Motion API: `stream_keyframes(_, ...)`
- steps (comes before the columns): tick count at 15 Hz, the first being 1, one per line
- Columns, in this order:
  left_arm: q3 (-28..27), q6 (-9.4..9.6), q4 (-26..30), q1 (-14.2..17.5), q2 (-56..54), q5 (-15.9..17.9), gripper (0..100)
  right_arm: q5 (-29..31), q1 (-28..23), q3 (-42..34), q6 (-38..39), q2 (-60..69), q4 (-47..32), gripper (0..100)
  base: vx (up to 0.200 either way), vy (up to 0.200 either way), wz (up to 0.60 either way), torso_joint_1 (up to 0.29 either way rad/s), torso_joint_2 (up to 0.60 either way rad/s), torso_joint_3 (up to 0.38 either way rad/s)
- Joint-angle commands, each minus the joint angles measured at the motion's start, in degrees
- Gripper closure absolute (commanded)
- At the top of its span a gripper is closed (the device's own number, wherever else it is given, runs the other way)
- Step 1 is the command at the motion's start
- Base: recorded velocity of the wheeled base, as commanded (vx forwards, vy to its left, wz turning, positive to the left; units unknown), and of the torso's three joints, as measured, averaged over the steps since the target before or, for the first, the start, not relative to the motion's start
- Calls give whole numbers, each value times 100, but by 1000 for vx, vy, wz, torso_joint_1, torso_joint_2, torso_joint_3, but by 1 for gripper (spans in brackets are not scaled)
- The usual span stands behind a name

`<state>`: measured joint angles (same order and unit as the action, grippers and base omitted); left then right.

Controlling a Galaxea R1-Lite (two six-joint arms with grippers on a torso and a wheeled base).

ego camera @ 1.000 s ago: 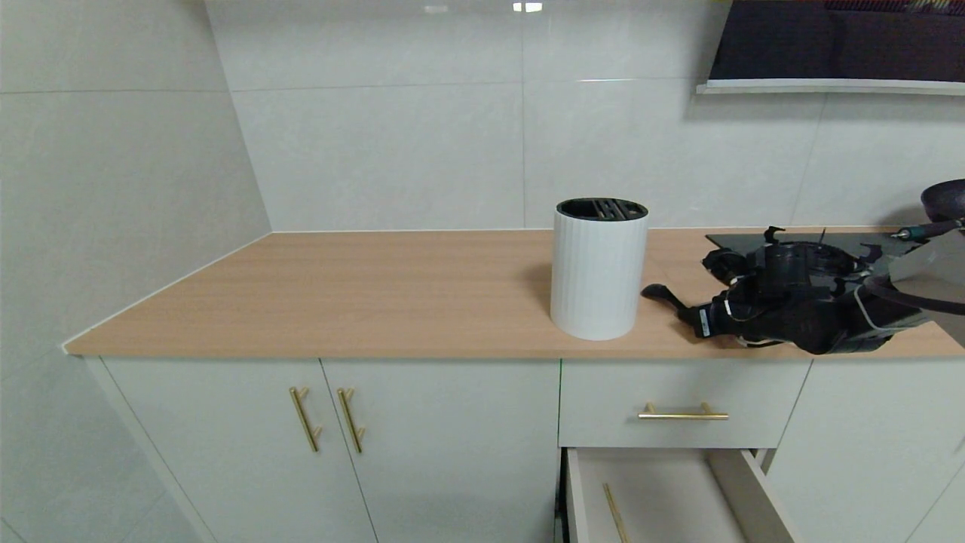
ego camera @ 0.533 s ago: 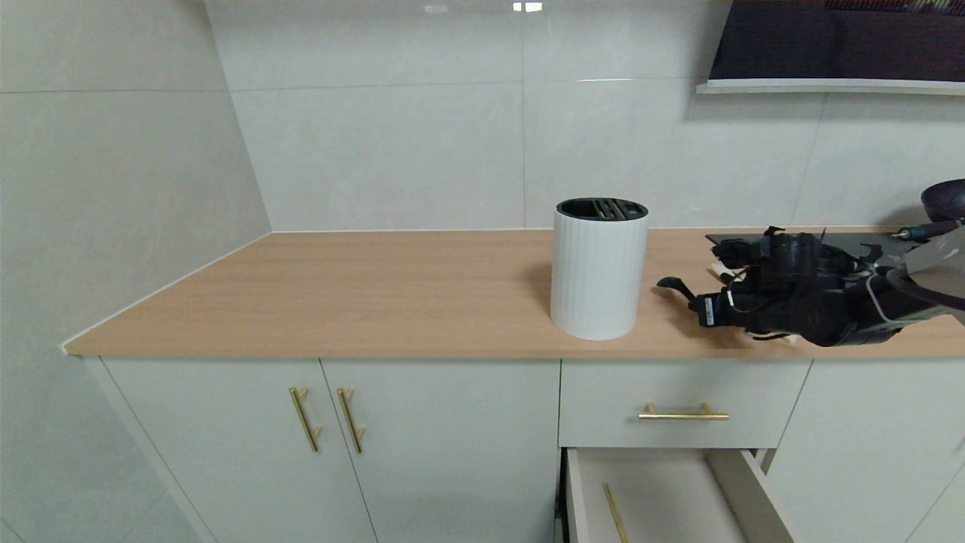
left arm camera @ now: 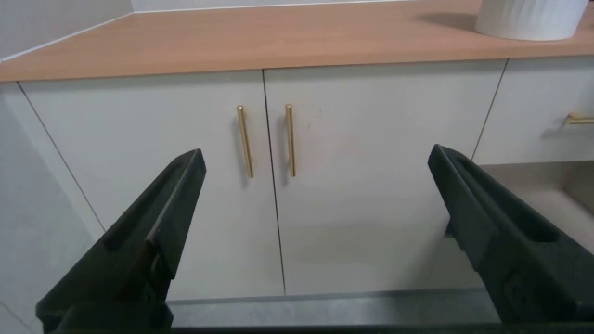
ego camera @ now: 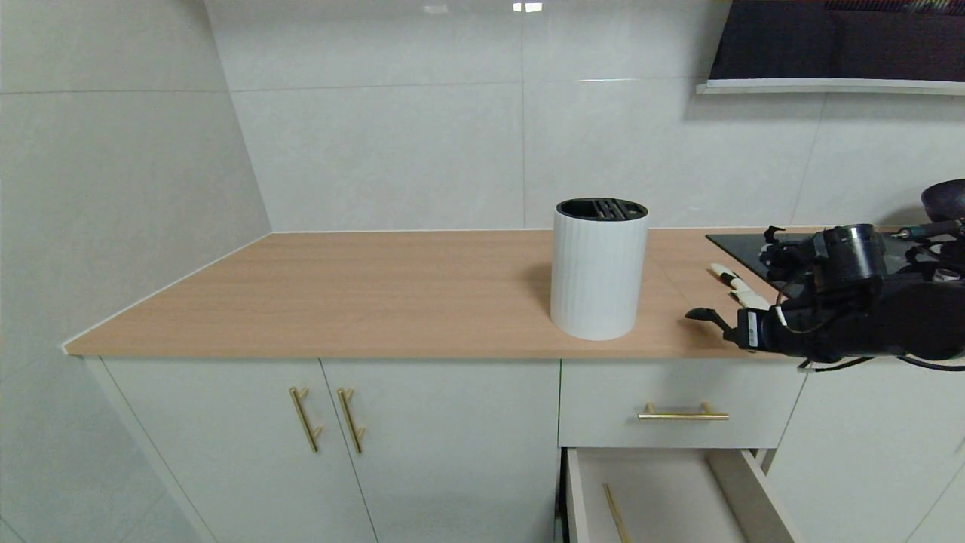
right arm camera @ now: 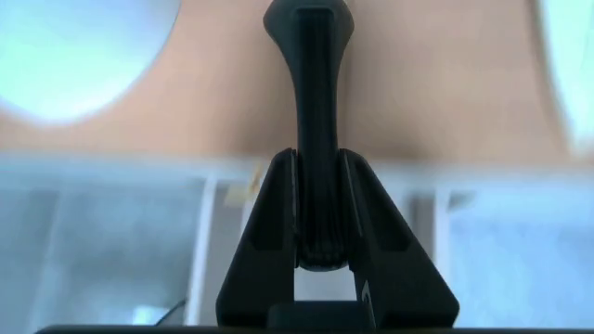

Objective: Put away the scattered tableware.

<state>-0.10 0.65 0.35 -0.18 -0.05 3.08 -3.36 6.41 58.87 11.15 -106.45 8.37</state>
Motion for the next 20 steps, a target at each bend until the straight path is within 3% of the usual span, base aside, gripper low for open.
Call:
stream_keyframes(1, 1, -3, 0, 1, 5, -1, 0, 152, 290, -622, 220, 801, -38, 100, 0, 0, 0, 0, 0, 0)
stream_keyframes(4, 1, -3, 0, 1, 5, -1, 0, 380, 589, -1343, 238, 1337, -38, 100, 0, 0, 0, 0, 0, 0)
stream_keyframes(9, 1, 6, 0, 1, 5, -1, 0, 354, 607, -1993, 273, 1478, -11, 100, 0, 0, 0, 0, 0, 0)
stream_keyframes(20, 1, -3, 0, 1, 5, -1, 0, 389, 607, -2055, 264, 1082, -3, 100, 0, 0, 0, -10, 19, 12)
